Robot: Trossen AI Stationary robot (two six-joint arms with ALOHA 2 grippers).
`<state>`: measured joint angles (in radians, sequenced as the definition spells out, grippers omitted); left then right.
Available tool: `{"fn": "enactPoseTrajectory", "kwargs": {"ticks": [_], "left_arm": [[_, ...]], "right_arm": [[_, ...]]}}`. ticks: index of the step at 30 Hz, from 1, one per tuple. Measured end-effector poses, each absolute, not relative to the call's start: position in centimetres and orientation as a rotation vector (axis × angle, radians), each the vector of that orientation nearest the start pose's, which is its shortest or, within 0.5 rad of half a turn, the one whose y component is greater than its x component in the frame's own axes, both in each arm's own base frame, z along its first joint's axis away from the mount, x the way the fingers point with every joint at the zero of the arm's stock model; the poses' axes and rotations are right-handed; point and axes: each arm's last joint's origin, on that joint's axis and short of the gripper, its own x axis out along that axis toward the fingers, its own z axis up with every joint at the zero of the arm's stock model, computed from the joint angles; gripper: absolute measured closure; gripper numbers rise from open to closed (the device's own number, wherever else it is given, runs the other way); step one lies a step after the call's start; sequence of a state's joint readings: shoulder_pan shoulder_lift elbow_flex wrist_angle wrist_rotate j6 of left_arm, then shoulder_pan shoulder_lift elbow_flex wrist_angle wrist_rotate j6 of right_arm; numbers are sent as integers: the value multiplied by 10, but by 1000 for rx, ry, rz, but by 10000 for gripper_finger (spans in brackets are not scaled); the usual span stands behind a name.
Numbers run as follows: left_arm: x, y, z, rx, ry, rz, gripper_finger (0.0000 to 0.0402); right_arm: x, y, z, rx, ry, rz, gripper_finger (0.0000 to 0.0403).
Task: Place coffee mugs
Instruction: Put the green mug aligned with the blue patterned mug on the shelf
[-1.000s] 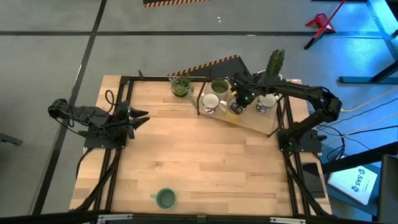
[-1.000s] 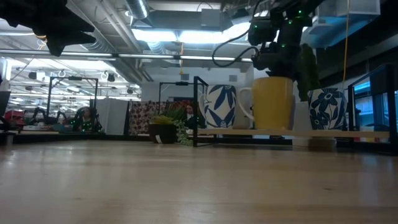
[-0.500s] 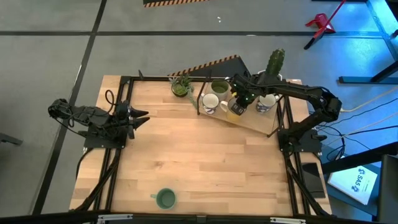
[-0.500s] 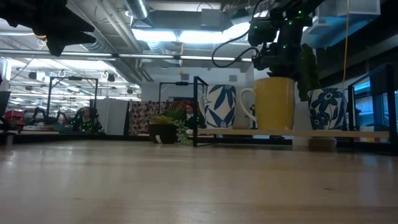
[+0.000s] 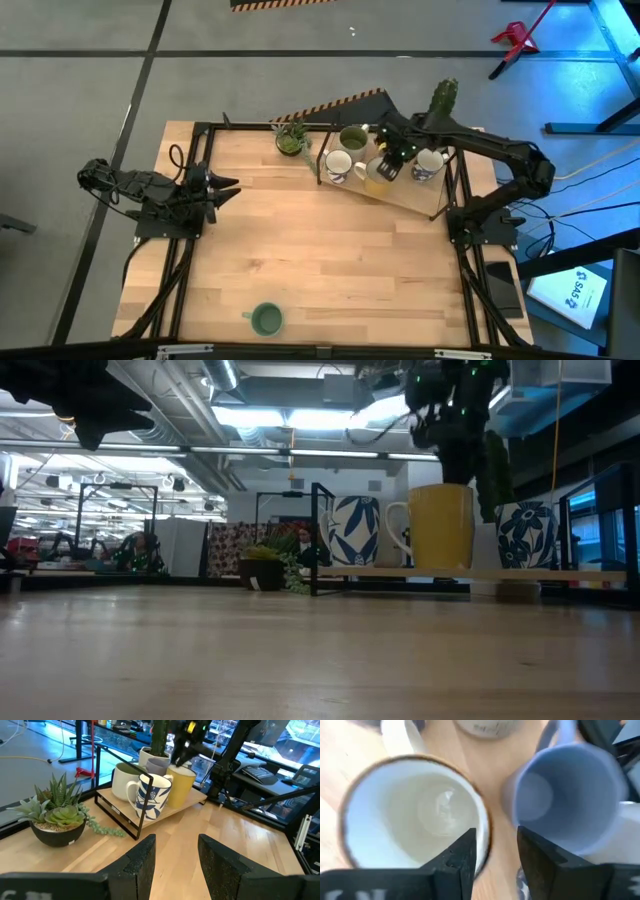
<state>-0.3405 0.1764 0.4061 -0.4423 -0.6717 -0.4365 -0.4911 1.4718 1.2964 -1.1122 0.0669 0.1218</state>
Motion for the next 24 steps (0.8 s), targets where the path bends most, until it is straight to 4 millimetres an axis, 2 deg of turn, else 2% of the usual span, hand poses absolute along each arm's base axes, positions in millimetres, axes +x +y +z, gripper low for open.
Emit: {"fn": "enactPoseTrajectory", "kwargs": {"ticks": [3, 7, 11, 14, 17, 24], "left_arm": [[76, -9, 246, -347, 117, 306, 260], [77, -17, 251, -433, 183, 35, 260], [88, -32, 242, -533, 429, -197, 260], [100, -49, 238, -555, 606, -358, 264], [112, -70, 234, -531, 758, -444, 266], [125, -127, 236, -374, 823, -525, 266]], "right_arm": [[238, -129, 313, 359, 1180, -558, 276], [241, -115, 344, 304, 1079, -507, 276], [245, -96, 367, 225, 1008, -470, 276], [247, -82, 376, 183, 976, -452, 276], [249, -69, 378, 169, 971, -441, 276], [254, -47, 378, 154, 964, -429, 276]]}}
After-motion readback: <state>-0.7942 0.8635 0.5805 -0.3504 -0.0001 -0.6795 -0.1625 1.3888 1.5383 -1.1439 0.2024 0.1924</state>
